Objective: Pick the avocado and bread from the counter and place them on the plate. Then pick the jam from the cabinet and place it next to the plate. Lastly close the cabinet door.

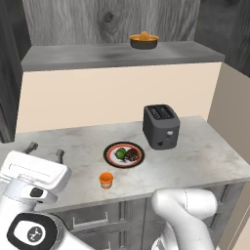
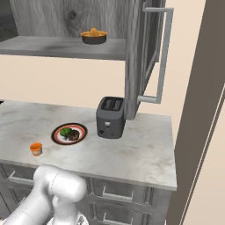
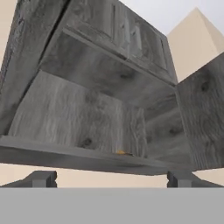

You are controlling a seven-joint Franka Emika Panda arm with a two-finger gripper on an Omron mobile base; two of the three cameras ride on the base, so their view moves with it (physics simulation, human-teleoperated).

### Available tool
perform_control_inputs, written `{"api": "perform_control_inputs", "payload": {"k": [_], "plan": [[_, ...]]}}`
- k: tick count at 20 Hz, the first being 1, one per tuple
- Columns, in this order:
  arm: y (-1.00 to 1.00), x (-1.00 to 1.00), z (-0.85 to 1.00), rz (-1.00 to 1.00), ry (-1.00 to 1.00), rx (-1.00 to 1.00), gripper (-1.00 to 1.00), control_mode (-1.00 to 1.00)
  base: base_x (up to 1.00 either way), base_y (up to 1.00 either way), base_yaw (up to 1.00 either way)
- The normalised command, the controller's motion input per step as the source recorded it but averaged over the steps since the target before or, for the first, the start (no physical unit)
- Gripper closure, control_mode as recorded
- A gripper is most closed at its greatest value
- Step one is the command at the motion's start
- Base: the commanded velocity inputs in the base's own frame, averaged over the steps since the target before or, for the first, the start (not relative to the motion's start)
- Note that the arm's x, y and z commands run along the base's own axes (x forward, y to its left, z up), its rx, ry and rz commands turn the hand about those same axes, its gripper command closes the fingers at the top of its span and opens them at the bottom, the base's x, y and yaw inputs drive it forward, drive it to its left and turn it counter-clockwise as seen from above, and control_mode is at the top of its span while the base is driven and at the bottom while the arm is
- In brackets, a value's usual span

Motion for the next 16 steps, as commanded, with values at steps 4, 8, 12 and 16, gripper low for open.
{"api": "perform_control_inputs", "payload": {"k": [4, 8, 12, 16], "plan": [[0.29, 0.0, 0.14, 0.01, -0.06, -0.01, -1.0, -1.0, 0.0, 0.0, 0.0], [0.31, 0.1, 0.03, 0.0, -0.08, -0.03, -1.0, -1.0, 0.0, 0.0, 0.0], [0.34, 0.25, 0.0, 0.0, -0.05, -0.04, -1.0, -1.0, 0.0, 0.0, 0.0], [0.39, 0.22, 0.02, 0.0, -0.07, -0.05, -1.0, -1.0, 0.0, 0.0, 0.0]]}}
